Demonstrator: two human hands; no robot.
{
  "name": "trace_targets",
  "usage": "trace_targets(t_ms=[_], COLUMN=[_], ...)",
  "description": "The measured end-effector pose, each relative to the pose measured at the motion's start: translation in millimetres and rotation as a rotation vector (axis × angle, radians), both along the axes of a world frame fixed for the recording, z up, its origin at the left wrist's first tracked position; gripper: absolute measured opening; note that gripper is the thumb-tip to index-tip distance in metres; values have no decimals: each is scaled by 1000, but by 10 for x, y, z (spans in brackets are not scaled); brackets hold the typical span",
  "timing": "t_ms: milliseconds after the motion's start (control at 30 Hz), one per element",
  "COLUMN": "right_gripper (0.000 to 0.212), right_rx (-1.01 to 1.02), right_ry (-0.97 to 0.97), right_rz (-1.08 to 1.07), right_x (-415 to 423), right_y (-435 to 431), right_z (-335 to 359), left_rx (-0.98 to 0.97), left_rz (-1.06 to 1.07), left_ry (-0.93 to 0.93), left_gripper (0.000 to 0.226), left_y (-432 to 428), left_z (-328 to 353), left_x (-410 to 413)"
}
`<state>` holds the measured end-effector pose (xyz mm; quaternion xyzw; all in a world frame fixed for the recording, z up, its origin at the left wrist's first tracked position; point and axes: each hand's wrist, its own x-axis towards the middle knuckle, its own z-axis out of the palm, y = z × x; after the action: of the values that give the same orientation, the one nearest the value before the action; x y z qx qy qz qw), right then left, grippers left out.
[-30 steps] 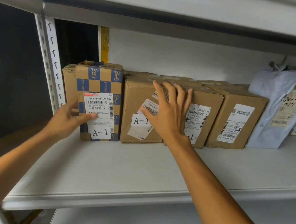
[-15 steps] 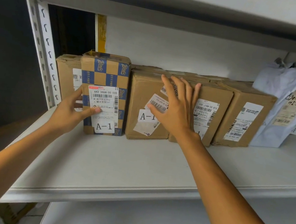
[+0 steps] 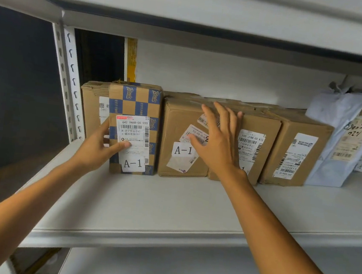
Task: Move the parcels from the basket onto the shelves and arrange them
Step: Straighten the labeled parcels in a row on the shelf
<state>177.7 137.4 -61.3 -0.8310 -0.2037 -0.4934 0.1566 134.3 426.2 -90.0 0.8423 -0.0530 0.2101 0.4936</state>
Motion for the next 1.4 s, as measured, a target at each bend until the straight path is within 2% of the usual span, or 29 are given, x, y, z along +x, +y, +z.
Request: trace_targets(t_ms=[133,333,533,700,800,900,1000,1233,1400], right_gripper=[76,79,64,57,64,77,82,63,52], right_rx=[-47,-67,-62,-40,-106,-131,-211,-196,-160], right_ry=[18,84,93,230,254,322,319,280,226], right_rz=[-29,-77,76,217,216,297,278,252,225], right_x=[-35,-62,-68,24,98,152,198,222,204], right_y=[-42,96,315,524,620,733,810,914,914], right_z=[-10,41,224,513,641,710,727,788,782], left_rx=[-24,-32,10,0,-113,-168,-155,-266,-261], left_rz=[34,-39,54,192,182,187,214,294,306], left_ry=[-40,81,137,-11,-122,-94,-5,-11,-2], left_gripper=[61,79,78,63,37,45,58,74,67], left_y=[-110,33,140,332,390,448,425,341,381], left_z=[-27,34,43,180,261,265,181,61,63], left_x=[74,29,-96,-145,-75,59,206,377,400])
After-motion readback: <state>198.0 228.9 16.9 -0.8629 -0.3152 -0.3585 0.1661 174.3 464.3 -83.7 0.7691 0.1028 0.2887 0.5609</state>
